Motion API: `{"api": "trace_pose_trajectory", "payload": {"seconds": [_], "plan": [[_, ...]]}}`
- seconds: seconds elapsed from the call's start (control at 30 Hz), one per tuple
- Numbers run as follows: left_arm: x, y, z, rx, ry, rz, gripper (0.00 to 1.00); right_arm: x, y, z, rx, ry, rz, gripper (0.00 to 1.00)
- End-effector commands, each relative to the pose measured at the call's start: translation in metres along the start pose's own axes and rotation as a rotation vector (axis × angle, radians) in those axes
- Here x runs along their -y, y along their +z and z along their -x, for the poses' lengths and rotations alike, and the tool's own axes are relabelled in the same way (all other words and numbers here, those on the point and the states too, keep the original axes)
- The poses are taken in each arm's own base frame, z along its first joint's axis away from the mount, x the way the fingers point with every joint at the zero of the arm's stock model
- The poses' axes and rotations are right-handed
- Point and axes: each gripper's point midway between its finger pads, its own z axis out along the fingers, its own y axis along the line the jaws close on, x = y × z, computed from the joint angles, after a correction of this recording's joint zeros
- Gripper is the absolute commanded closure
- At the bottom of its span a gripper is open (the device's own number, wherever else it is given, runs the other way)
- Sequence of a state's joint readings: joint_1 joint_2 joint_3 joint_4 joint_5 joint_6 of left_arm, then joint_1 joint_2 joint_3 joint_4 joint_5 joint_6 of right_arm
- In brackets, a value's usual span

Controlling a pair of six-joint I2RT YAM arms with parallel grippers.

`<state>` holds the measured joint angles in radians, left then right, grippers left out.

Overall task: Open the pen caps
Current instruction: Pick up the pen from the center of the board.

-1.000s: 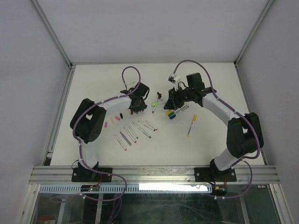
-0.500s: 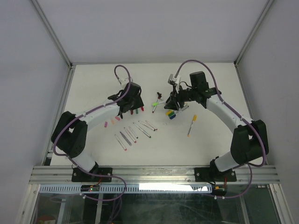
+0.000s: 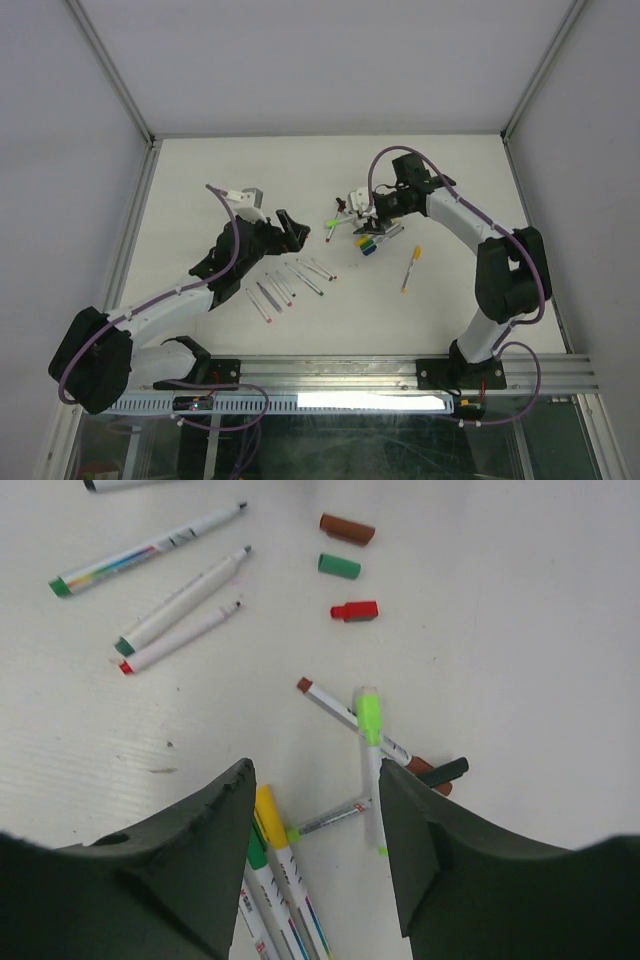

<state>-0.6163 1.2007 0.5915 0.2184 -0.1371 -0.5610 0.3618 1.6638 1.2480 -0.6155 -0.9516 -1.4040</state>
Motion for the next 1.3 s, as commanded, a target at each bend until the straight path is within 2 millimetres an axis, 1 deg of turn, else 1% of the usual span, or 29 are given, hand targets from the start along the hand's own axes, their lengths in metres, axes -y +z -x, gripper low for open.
{"api": "trace_pose_trajectory", "payload": {"seconds": [0.0,0.1,0.2,0.27,0.37,0.47,0.67,0.8,0.9,1.07,1.27], "plan": [[0.041,-0.030,0.048,0.283,0.045,-0.249,0.01,0.017,0.009,-0.025,-0.128,-0.134,0.025,0.46],[0.039,-0.041,0.041,0.332,0.062,-0.305,0.01,0.026,0.020,-0.039,-0.203,-0.138,0.029,0.48],[0.032,-0.040,0.032,0.317,0.065,-0.294,0.01,0.034,0.030,-0.052,-0.261,-0.127,0.027,0.50],[0.027,-0.036,0.028,0.306,0.052,-0.269,0.01,0.036,0.037,-0.060,-0.288,-0.117,0.034,0.51],[0.025,-0.035,0.027,0.308,0.044,-0.262,0.01,0.039,0.047,-0.069,-0.326,-0.119,0.043,0.53],[0.024,-0.039,0.027,0.322,0.039,-0.270,0.01,0.041,0.054,-0.080,-0.361,-0.112,0.052,0.55],[0.020,-0.049,0.026,0.355,0.026,-0.282,0.01,0.051,0.061,-0.096,-0.405,-0.076,0.048,0.59],[0.020,-0.049,0.026,0.356,0.025,-0.281,0.01,0.051,0.064,-0.102,-0.421,-0.073,0.055,0.60],[0.020,-0.048,0.026,0.354,0.023,-0.280,0.01,0.050,0.066,-0.107,-0.438,-0.074,0.063,0.63],[0.019,-0.049,0.026,0.358,0.018,-0.278,0.01,0.046,0.071,-0.113,-0.451,-0.065,0.079,0.69],[0.018,-0.050,0.026,0.361,0.016,-0.277,0.01,0.048,0.075,-0.112,-0.456,-0.019,0.065,0.81]]}}
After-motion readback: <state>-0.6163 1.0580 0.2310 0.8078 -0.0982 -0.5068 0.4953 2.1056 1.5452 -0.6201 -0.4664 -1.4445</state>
